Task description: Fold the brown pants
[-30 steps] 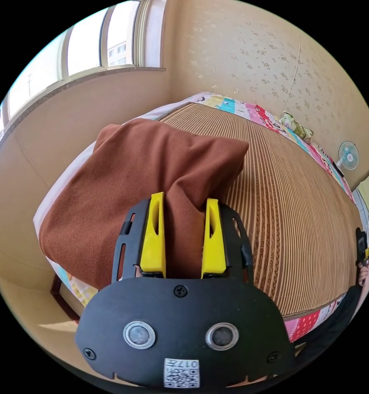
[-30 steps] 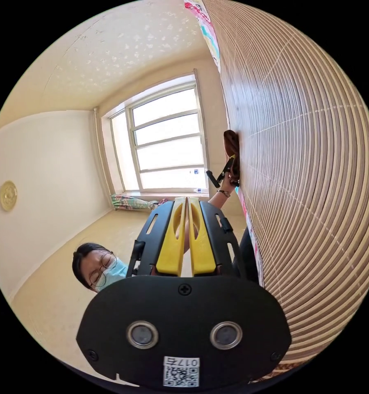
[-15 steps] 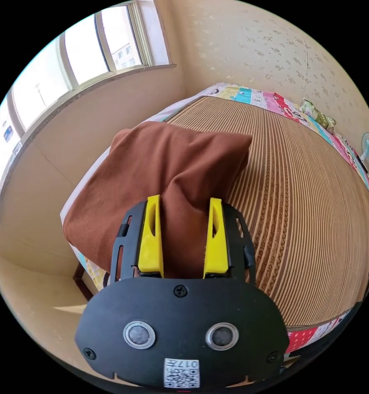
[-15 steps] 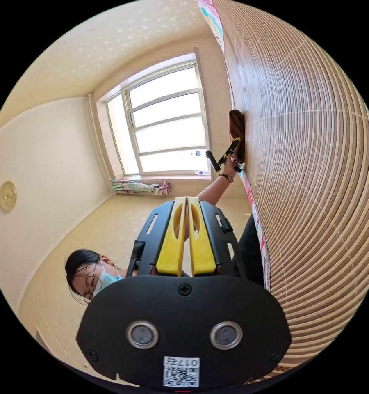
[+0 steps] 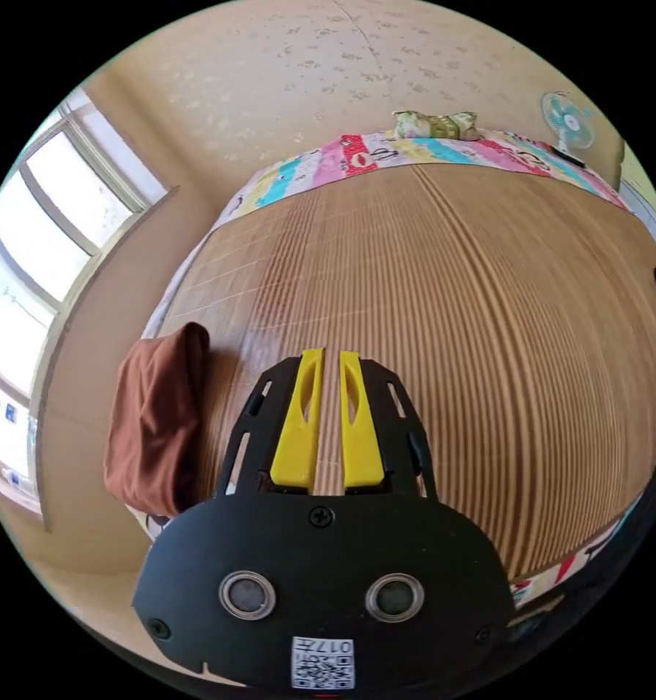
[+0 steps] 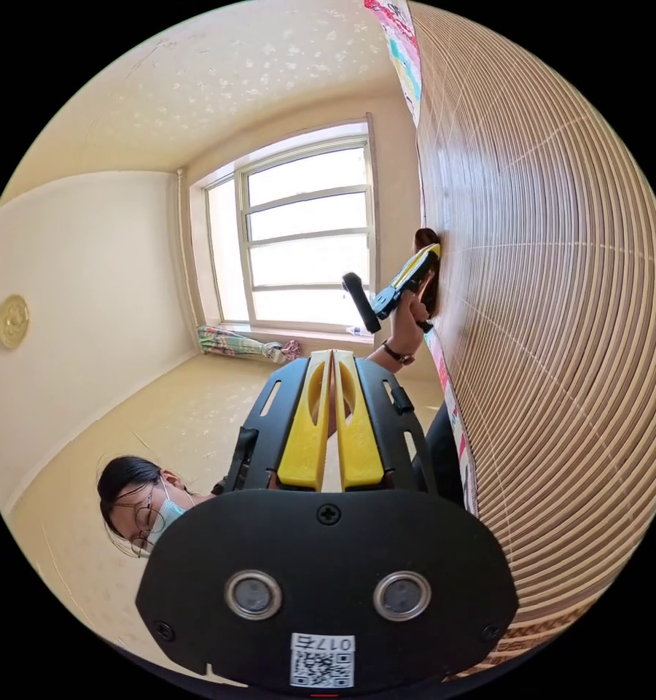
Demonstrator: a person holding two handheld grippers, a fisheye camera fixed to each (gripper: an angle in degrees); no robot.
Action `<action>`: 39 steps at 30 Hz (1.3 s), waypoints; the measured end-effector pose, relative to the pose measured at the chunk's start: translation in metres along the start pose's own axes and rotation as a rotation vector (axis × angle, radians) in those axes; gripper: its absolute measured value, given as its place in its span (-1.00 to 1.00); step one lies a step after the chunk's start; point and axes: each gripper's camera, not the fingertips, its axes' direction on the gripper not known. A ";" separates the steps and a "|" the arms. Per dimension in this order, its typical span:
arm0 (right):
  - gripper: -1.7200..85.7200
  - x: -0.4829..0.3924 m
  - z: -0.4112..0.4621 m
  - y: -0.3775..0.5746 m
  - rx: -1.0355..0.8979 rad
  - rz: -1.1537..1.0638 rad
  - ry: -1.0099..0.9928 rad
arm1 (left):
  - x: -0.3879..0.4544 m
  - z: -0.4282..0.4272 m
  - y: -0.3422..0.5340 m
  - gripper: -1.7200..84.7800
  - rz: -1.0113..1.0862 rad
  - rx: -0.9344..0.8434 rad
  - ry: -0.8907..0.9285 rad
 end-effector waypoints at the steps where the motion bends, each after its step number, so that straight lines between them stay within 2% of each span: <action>1: -0.95 0.001 0.001 0.003 0.004 -0.002 0.015 | 0.025 0.002 -0.001 -0.86 0.044 -0.015 0.071; 5: -0.95 -0.007 0.007 0.021 0.061 -0.058 0.159 | 0.086 0.013 0.011 -0.93 0.128 -0.033 0.119; 7: -0.95 -0.012 0.009 0.031 0.097 -0.096 0.206 | 0.104 0.018 0.028 -0.96 0.129 0.043 0.032; 9: -0.95 -0.011 0.011 0.044 0.144 -0.111 0.251 | 0.108 0.025 0.032 -0.97 0.141 0.048 0.027; 13: -0.95 -0.006 0.019 0.058 0.192 -0.160 0.218 | 0.096 0.041 0.038 -0.98 0.107 0.052 0.111; 16: -0.95 -0.015 0.011 0.090 0.418 -0.241 0.250 | 0.077 0.054 0.048 -0.98 0.043 0.081 0.208; 18: -0.95 -0.036 0.009 0.129 0.615 -0.325 0.373 | 0.072 0.060 0.051 -0.97 0.026 0.081 0.233; 22: -0.95 -0.068 0.010 0.192 0.868 -0.430 0.531 | 0.101 0.066 0.058 -0.97 0.089 0.083 0.052; 25: -0.93 -0.099 0.009 0.248 1.049 -0.471 0.766 | 0.104 0.074 0.062 -0.97 0.097 0.080 0.024; 27: -0.91 -0.125 0.007 0.304 1.243 -0.505 0.984 | 0.097 0.079 0.064 -0.97 0.075 0.074 0.053; 28: -0.90 -0.130 0.007 0.320 1.309 -0.502 1.042 | 0.092 0.082 0.065 -0.97 0.062 0.069 0.074; 30: -0.84 -0.136 0.005 0.383 1.606 -0.427 1.253 | 0.087 0.086 0.067 -0.97 0.055 0.069 0.092; 33: -0.72 -0.119 -0.002 0.430 1.820 -0.304 1.378 | 0.087 0.091 0.072 -0.97 0.061 0.069 0.078; 36: -0.71 -0.095 -0.013 0.431 1.792 -0.207 1.479 | 0.089 0.095 0.076 -0.97 0.071 0.071 0.050; 39: -0.74 -0.078 -0.025 0.423 1.728 -0.180 1.441 | 0.085 0.100 0.080 -0.97 0.068 0.070 0.057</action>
